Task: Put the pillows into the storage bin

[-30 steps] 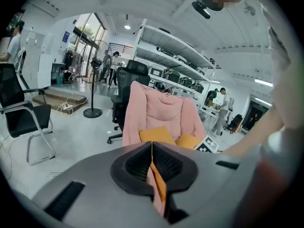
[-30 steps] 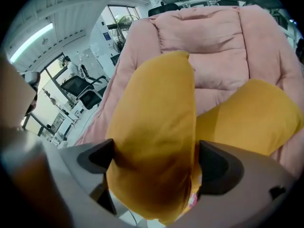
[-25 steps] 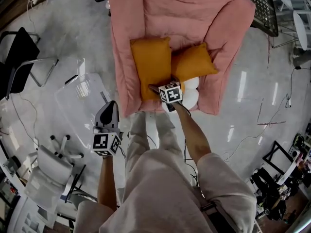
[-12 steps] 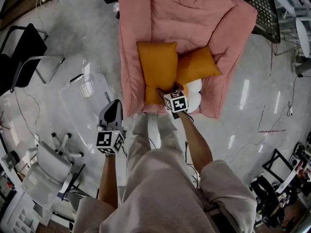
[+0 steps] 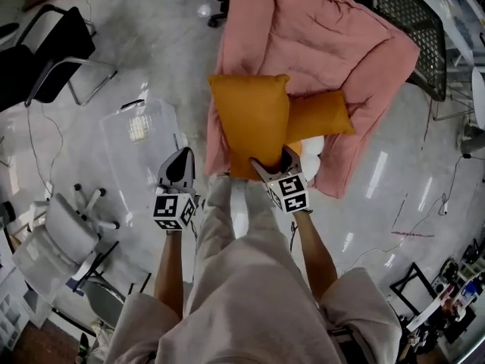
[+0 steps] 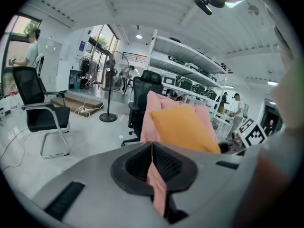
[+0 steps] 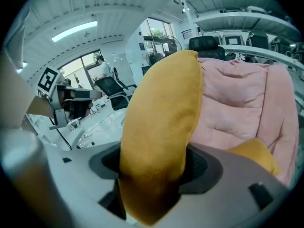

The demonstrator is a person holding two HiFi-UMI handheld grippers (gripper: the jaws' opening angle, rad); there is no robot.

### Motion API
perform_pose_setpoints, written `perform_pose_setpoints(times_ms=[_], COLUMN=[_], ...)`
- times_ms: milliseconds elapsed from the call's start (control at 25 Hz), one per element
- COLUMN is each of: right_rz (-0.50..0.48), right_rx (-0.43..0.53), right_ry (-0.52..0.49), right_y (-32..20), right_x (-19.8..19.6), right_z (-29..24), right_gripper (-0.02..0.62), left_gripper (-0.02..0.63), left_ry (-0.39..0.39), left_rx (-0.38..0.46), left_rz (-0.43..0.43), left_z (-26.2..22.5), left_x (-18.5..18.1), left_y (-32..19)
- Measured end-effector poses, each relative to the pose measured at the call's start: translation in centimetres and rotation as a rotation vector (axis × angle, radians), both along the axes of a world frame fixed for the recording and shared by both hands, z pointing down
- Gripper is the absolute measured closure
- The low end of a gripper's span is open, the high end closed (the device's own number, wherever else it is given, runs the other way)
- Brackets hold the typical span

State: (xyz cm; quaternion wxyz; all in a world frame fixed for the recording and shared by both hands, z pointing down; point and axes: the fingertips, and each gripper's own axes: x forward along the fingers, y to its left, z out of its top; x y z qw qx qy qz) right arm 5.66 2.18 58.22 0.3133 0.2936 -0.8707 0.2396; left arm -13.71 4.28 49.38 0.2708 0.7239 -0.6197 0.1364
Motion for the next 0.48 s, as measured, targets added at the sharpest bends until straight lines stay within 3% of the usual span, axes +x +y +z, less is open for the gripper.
perform_pose_setpoints(times_ms=[240, 480], right_rz=[-0.166, -0.343], right_rx=[0.042, -0.007], right_ry=[-0.092, -0.144], right_y=[0.8, 3.9], right_x=[-9.2, -20.5], right_z=[-3.9, -3.6], right_gripper=[0.261, 0.259], left_gripper=[0.594, 0.594], left_ry=[-0.009, -0.018], left_rx=[0.011, 0.006], left_rz=[-0.142, -0.312], left_z=[-0.2, 0.0], left_x=[-6.6, -14.7], left_y=[2.7, 8.1])
